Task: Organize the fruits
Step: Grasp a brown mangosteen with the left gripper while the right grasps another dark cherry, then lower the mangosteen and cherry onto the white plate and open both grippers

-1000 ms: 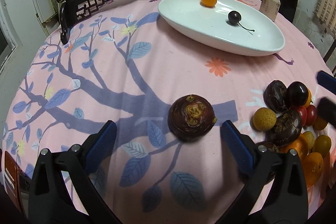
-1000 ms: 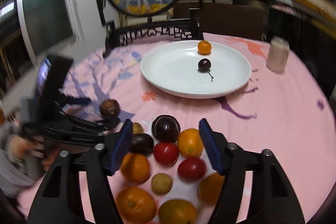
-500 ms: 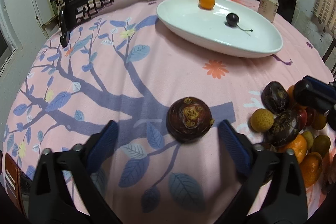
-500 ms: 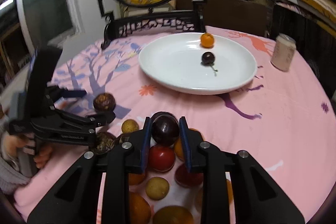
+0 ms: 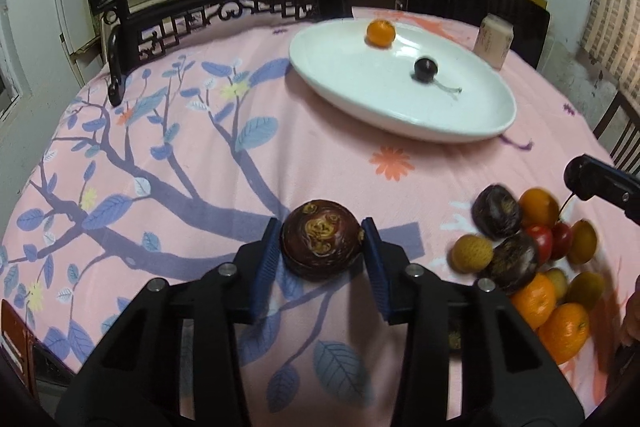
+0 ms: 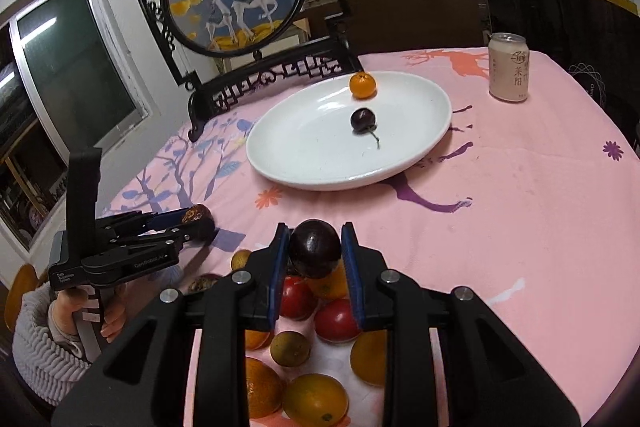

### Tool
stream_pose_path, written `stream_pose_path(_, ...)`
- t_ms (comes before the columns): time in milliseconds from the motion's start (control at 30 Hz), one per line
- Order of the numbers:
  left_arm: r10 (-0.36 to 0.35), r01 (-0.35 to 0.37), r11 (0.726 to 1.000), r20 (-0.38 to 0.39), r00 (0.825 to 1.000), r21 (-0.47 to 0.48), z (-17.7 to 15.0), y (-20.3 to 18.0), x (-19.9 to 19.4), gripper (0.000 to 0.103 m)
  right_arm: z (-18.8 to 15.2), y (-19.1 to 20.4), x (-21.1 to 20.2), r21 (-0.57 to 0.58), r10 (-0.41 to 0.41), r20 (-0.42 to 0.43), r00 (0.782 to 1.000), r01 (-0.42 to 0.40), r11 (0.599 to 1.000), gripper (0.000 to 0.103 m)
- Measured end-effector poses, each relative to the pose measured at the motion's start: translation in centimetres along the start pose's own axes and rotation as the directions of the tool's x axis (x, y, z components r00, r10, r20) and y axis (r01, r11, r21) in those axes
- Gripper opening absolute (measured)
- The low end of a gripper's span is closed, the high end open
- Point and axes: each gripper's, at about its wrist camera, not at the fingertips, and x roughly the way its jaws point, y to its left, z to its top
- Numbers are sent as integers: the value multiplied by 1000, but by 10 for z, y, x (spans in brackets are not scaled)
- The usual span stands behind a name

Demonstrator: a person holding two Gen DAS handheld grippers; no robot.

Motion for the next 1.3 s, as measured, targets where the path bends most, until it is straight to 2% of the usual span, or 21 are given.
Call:
stream_pose_path(100, -21, 22, 1000, 30, 999, -19, 12, -1, -8, 41, 9, -5, -4, 25, 12, 27, 1000, -13, 1000, 27)
stream_pose_path(267, -25, 25, 1000, 109, 994, 1, 61, -16, -13, 41, 41, -17, 7, 65, 12, 36, 999, -15, 998, 27)
stream_pose_path(433, -27, 25, 999, 102, 994, 20, 95, -36, 16, 41, 72, -35, 39, 101, 4, 8, 1000, -4, 995, 27)
stream_pose_path(533, -28, 26, 1000, 75, 997, 18, 103, -41, 39, 42, 82, -48, 67, 118, -6, -32, 999, 10, 993, 28)
stream_pose_path(600, -20, 19, 1000, 53, 998, 15, 102, -41, 54, 44, 83, -55, 80, 144, 4, -49, 999, 3, 990, 30)
stream_pose_path(633, -14, 14, 1000, 47, 999, 17, 100, -41, 57, 55, 82, -61, 86, 172, 4, -62, 998, 7, 985, 48)
stream_pose_path(667, -7, 6, 1000, 43, 999, 23, 98, -41, 61, 63, 80, -65, 88, 192, 8, -67, 998, 5, 981, 61)
stream_pose_path(933, 5, -3, 1000, 68, 998, -24, 91, -30, 51, 79, 76, -73, 61, 208, 16, 9, 1000, -17, 978, 61)
stream_pose_path(1200, 24, -21, 999, 75, 997, -39, 65, -18, 23, 83, 63, -49, 28, 153, -16, 36, 999, 10, 988, 61)
stream_pose_path(1300, 24, -21, 999, 77, 997, -39, 54, -17, 13, 89, 49, -46, 18, 166, -7, 37, 999, 1, 986, 71)
